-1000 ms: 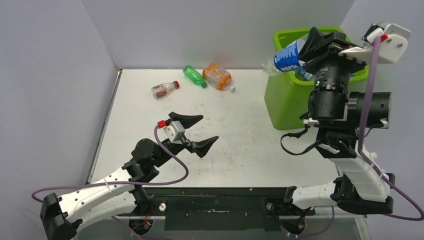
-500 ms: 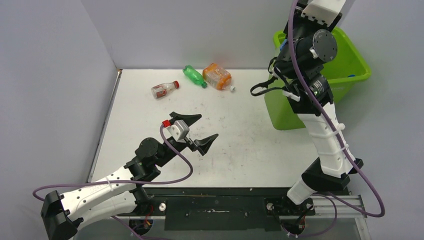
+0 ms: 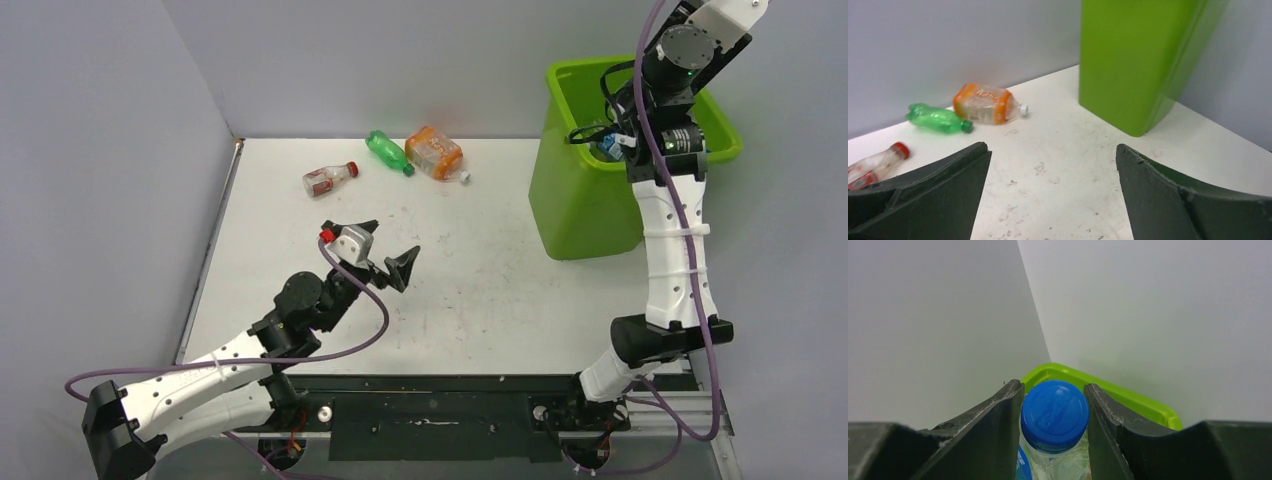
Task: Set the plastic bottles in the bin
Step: Place the plastic bottle in the trash bin, then pick up the plastic bottle at the center of the board.
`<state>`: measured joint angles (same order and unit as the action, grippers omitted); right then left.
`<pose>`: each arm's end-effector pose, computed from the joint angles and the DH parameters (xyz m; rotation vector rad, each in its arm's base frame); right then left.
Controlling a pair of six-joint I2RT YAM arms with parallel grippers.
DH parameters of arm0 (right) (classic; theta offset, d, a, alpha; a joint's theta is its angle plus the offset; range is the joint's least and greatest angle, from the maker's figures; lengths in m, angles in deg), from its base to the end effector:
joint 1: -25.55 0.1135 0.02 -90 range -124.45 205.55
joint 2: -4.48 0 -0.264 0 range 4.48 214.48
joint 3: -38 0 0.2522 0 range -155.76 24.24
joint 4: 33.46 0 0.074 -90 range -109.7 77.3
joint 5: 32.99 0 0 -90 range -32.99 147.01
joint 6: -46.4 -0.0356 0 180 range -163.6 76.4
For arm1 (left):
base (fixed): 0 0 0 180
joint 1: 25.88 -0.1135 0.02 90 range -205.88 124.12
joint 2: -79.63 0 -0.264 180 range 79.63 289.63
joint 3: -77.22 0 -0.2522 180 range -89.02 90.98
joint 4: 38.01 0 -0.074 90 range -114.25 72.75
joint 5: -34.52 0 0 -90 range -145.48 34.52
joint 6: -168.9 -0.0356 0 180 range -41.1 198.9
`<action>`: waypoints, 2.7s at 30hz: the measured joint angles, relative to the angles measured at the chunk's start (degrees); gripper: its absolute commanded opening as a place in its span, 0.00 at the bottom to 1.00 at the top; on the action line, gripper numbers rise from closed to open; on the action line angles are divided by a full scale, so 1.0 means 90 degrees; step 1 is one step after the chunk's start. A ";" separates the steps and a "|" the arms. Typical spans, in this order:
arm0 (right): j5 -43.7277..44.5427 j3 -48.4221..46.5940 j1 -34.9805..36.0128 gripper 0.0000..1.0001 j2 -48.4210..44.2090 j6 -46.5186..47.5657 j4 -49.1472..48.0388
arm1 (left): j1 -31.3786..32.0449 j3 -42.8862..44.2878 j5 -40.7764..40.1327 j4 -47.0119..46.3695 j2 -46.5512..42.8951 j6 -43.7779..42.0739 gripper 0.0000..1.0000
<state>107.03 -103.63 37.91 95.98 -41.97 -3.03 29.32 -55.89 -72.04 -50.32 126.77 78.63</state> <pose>0.2791 0.0332 0.6036 0.6085 1.2189 -0.3767 0.1215 -0.1571 0.3285 0.4204 1.3305 -0.6057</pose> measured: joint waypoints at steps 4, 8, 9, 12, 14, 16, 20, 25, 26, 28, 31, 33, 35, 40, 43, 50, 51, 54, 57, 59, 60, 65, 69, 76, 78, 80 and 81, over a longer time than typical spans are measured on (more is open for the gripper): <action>-0.0916 0.0571 -0.0804 0.76 0.0112 -0.1149 0.0559 | -0.0002 0.0527 -0.0933 0.0843 0.0204 0.0194 0.96; -0.1574 0.0877 -0.0974 0.96 0.0316 -0.1783 0.0996 | -0.0058 0.0916 -0.1409 0.1248 0.0398 0.0350 0.96; -0.1761 0.0877 -0.0950 0.98 0.0374 -0.1919 0.1076 | -0.0090 0.0933 -0.1474 0.1307 0.0418 0.0398 0.96; -0.1919 0.0716 -0.0772 1.00 0.0454 -0.2144 0.1246 | -0.0233 0.0937 -0.1637 0.1530 0.0527 0.0578 0.96; -0.1851 0.0406 -0.0410 1.00 0.0478 -0.2135 0.1277 | -0.0335 0.0962 -0.1715 0.1693 0.0653 0.0680 0.96; -0.1707 0.0143 0.0359 1.00 0.0425 -0.1972 0.1022 | -0.0444 0.1005 -0.1800 0.1836 0.0792 0.0767 0.96; -0.1661 0.1025 0.2205 1.00 -0.0328 -0.1581 0.0175 | -0.0704 0.1013 -0.1948 0.1979 0.0933 0.0906 0.96; -0.2006 0.3874 0.3504 1.00 -0.2096 -0.1559 -0.0789 | -0.1443 0.1076 -0.1872 0.2115 0.1158 0.1411 0.96; -0.2069 0.4221 0.3580 1.00 -0.2297 -0.1591 -0.0869 | -0.1673 0.1149 -0.1795 0.2191 0.1275 0.1574 0.96; -0.2324 0.5258 0.3776 1.00 -0.2778 -0.1753 -0.1256 | -0.2210 0.1387 -0.1508 0.2409 0.1586 0.1957 0.96; -0.2727 0.6628 0.3949 1.00 -0.3196 -0.2059 -0.1678 | -0.3150 0.1902 -0.0913 0.2684 0.2249 0.2584 0.96; -0.2987 0.7465 0.4027 1.00 -0.3339 -0.2290 -0.1855 | -0.3684 0.2339 -0.0527 0.2868 0.2725 0.2946 0.96; -0.3254 0.8352 0.4097 1.00 -0.3473 -0.2535 -0.1999 | -0.4228 0.2837 -0.0289 0.3084 0.3441 0.3184 0.96; -0.3682 0.9964 0.4223 1.00 -0.3966 -0.3038 -0.2208 | -0.4823 0.4566 -0.0034 0.3616 0.5258 0.4061 0.96; -0.3847 1.0469 0.4260 1.00 -0.4284 -0.3288 -0.2358 | -0.5129 0.5370 0.0073 0.3944 0.6154 0.5088 0.96; -0.4048 1.0775 0.4262 1.00 -0.4782 -0.3502 -0.2538 | -0.5775 0.5753 0.0228 0.4507 0.7315 0.7210 0.96; -0.4063 1.0775 0.4262 1.00 -0.4833 -0.3502 -0.2552 | -0.5814 0.5753 0.0228 0.4546 0.7397 0.7436 0.96; -0.4095 1.0775 0.4262 1.00 -0.4949 -0.3502 -0.2569 | -0.5809 0.5753 0.0231 0.4541 0.7558 0.7949 0.96; -0.4165 1.0775 0.4262 1.00 -0.4954 -0.3504 -0.2586 | -0.5765 0.5787 0.0228 0.4466 0.7740 0.8291 0.96; -0.4231 1.0775 0.4262 1.00 -0.4928 -0.3529 -0.2591 | -0.5748 0.5926 0.0231 0.4442 0.8007 0.8446 0.96; -0.4267 1.0773 0.4262 1.00 -0.4903 -0.3546 -0.2596 | -0.5746 0.6011 0.0223 0.4439 0.8160 0.8507 0.96; -0.4379 1.0771 0.4262 1.00 -0.4772 -0.3602 -0.2591 | -0.5761 0.6382 0.0170 0.4345 0.8565 0.8750 0.98; -0.4408 1.0771 0.4262 1.00 -0.4767 -0.3623 -0.2601 | -0.5770 0.6564 0.0073 0.4248 0.8825 0.8854 0.77; -0.4425 1.0771 0.4262 1.00 -0.4767 -0.3650 -0.2603 | -0.5770 0.6526 0.0027 0.3767 0.9003 0.8932 0.29; -0.4425 1.0771 0.4262 1.00 -0.4770 -0.3650 -0.2601 | -0.5770 0.6438 0.0036 0.3529 0.9003 0.8942 0.21; -0.4425 1.0771 0.4262 1.00 -0.4772 -0.3653 -0.2601 | -0.5770 0.6305 0.0068 0.3189 0.9000 0.8935 0.14; -0.4422 1.0771 0.4262 1.00 -0.4777 -0.3660 -0.2599 | -0.5770 0.6193 0.0104 0.2965 0.8988 0.8905 0.10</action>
<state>67.23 -6.70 76.27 52.99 -74.91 -26.42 -22.61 -0.16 -71.10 -23.63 207.66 158.78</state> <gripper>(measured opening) 0.999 0.270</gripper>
